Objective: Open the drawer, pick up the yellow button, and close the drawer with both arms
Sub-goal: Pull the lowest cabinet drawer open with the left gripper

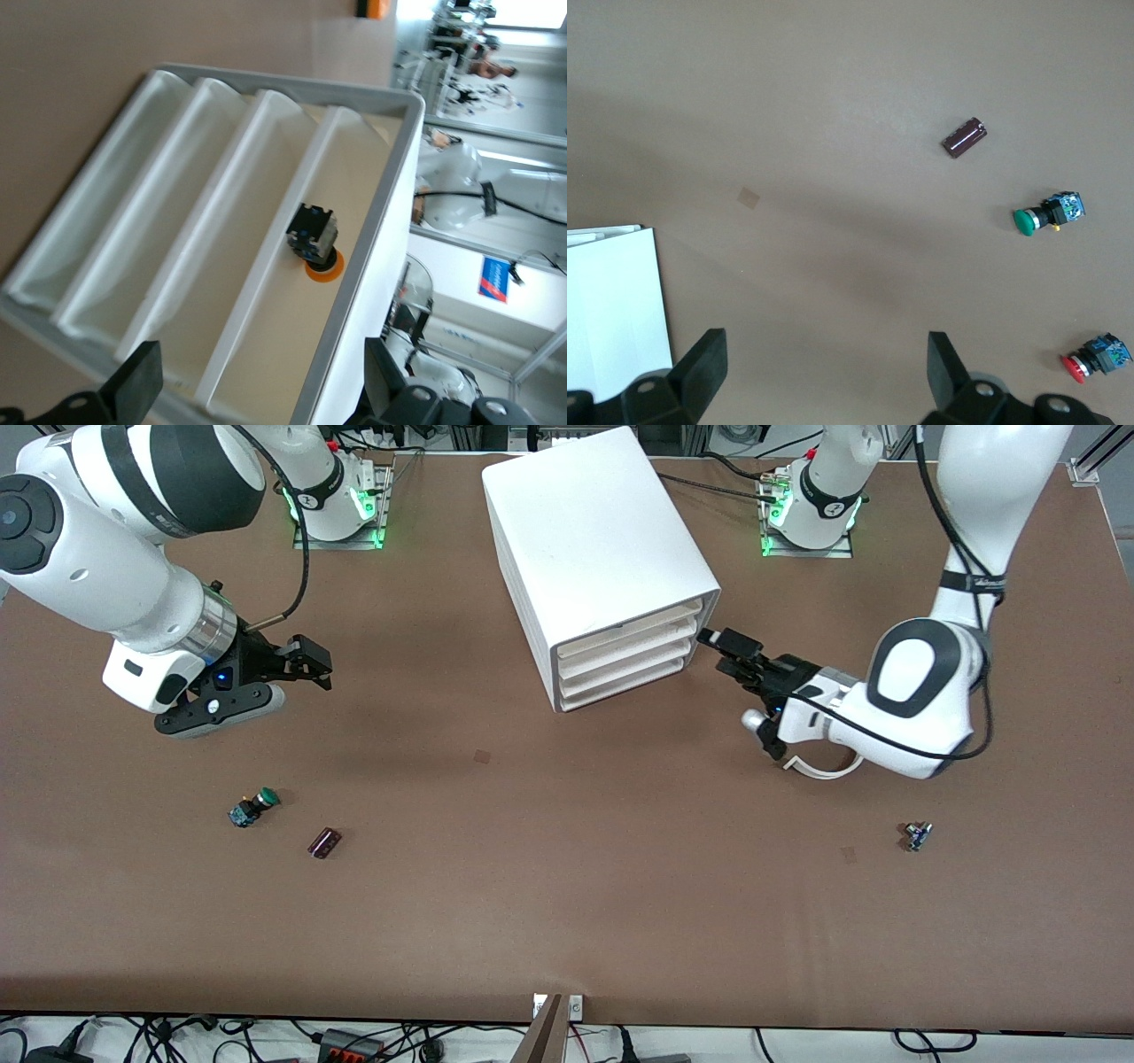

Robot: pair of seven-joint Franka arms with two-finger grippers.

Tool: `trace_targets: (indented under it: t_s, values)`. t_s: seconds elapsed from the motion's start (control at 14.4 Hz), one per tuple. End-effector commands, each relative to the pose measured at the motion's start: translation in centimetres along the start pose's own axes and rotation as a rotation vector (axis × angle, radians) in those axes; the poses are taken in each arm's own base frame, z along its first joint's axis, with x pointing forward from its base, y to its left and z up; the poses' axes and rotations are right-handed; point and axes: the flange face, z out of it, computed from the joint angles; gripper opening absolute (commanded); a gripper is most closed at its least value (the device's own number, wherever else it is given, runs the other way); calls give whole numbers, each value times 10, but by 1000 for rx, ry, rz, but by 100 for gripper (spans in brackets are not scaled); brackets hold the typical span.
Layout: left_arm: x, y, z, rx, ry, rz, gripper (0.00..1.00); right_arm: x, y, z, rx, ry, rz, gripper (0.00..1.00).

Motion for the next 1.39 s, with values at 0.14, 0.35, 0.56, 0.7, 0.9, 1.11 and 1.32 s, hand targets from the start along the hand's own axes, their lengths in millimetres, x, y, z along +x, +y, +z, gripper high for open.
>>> trace_targets:
  t_s: [0.14,0.35,0.56,0.7,0.9,1.11,1.32]
  values:
    - [-18,-41,48,-134,95,148,91,5,-3,-7,16,29,3,100]
    - [-24,-46,68,-175,86,219,61,9,-19,-4,14,48,-23,100]
    - [-36,-57,98,-212,64,224,53,11,-28,0,16,49,-31,100]
    - [-37,-59,102,-217,67,255,40,15,-50,5,16,67,-21,100]
    - [-36,-60,101,-214,69,253,10,22,-82,1,22,98,7,100]
    - [-32,-70,102,-219,66,242,3,33,-119,-2,35,119,43,100]
    - [-7,-74,63,-155,77,288,3,40,-165,-4,47,137,66,100]
